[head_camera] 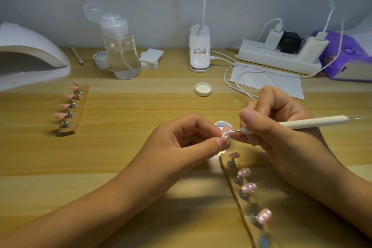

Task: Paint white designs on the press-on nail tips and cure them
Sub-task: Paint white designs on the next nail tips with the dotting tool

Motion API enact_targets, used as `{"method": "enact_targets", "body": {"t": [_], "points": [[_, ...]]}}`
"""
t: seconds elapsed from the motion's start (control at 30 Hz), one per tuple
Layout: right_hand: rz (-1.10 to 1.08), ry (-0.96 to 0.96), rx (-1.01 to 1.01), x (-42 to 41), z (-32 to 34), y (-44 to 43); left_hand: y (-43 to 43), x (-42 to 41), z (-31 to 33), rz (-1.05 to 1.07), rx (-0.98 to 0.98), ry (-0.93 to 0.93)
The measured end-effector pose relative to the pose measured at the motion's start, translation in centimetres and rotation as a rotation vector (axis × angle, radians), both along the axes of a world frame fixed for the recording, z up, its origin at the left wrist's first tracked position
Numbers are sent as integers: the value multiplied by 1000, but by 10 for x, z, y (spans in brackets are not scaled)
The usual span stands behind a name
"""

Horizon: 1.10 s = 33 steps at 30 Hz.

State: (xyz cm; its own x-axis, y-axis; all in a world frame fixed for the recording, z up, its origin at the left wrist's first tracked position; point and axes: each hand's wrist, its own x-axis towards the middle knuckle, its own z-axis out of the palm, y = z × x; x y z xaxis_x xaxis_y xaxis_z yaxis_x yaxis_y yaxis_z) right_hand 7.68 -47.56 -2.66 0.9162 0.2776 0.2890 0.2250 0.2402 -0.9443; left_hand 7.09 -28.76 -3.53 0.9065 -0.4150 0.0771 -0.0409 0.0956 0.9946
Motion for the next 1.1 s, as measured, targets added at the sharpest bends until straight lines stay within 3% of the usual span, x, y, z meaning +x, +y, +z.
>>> {"method": "enact_targets", "body": {"t": [1.1], "points": [[3,78,70,2,-1,2,1,1,-1,-4,21,-7]]}}
